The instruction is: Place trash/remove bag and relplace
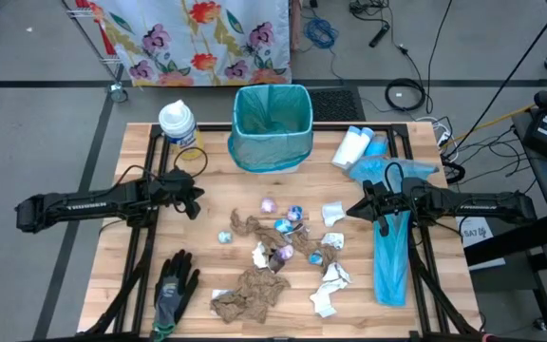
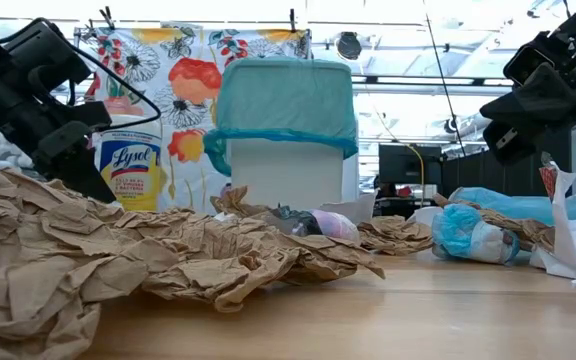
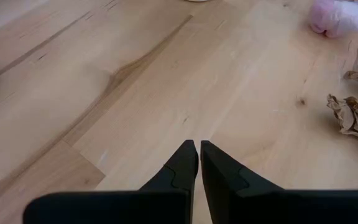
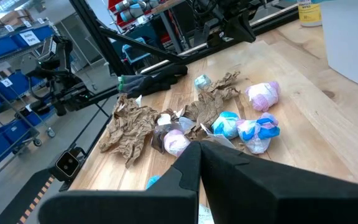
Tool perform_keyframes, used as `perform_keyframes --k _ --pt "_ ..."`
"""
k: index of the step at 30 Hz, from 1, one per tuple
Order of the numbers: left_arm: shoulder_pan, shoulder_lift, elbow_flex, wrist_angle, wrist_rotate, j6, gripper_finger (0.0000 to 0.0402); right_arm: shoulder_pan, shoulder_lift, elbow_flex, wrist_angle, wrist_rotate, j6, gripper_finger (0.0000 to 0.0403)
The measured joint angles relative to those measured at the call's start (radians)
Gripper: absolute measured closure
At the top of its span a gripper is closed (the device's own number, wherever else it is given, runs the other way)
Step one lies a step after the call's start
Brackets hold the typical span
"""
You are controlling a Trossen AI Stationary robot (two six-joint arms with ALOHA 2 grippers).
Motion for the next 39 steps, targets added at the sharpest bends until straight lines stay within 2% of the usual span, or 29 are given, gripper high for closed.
perform_keyframes --k 26,34,39 --pt "0.0 0.0 0.0 0.0 0.0 0.0 0.0375 0.0 0.0 0.0 0.0 0.0 0.001 0.0401" --pt "0.0 0.0 0.0 0.0 0.0 0.0 0.0375 0.0 0.002 0.0 -0.002 0.108 0.232 0.0401" --pt "0.0 0.0 0.0 0.0 0.0 0.0 0.0375 0.0 0.002 0.0 0.0 0.108 0.262 0.0401"
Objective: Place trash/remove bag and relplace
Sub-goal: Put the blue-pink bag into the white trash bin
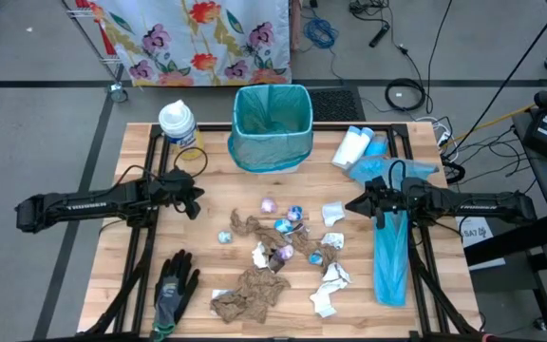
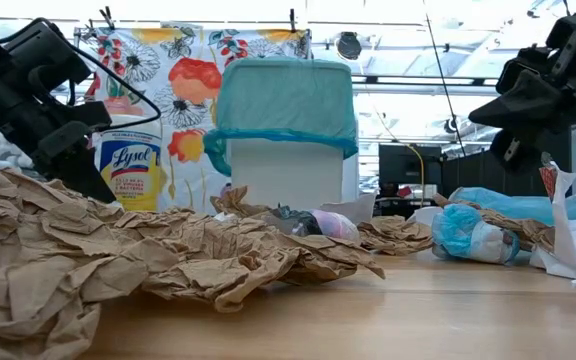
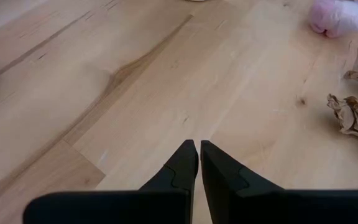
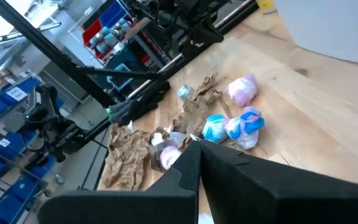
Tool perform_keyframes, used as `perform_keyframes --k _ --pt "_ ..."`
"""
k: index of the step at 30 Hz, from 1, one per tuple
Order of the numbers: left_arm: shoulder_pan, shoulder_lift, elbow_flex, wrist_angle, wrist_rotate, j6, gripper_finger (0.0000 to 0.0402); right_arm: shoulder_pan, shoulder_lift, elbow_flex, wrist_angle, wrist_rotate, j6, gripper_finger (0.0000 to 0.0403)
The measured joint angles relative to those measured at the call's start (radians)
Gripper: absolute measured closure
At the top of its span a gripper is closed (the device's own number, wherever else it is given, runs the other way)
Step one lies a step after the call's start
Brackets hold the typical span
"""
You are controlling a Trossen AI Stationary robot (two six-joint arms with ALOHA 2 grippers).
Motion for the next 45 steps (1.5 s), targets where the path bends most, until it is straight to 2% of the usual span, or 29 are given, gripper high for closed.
perform_keyframes --k 6,16,19,22,25,28,37,45 --pt "0.0 0.0 0.0 0.0 0.0 0.0 0.0375 -0.001 0.0 0.0 0.001 0.029 -0.072 0.0401" --pt "0.0 0.0 0.0 0.0 0.0 0.0 0.0375 -0.002 0.008 0.006 -0.026 0.054 0.003 0.0402" --pt "0.0 0.0 0.0 0.0 0.0 0.0 0.0375 -0.002 0.029 0.085 -0.131 0.115 0.003 0.0403" --pt "0.0 0.0 0.0 0.0 0.0 0.0 0.0375 -0.002 0.075 0.238 -0.304 0.233 -0.058 0.0403" --pt "0.0 0.0 0.0 0.0 0.0 0.0 0.0375 -0.002 0.15 0.415 -0.468 0.346 -0.108 0.0403" --pt "0.0 0.0 0.0 0.0 0.0 0.0 0.0375 -0.002 0.25 0.586 -0.588 0.399 -0.124 0.0403" --pt "0.0 0.0 0.0 0.0 0.0 0.0 0.0375 -0.002 0.644 0.937 -0.831 0.384 -0.121 0.0403" --pt "0.0 0.0 0.0 0.0 0.0 0.0 0.0375 0.0 0.953 1.082 -0.917 0.28 -0.13 0.0403"
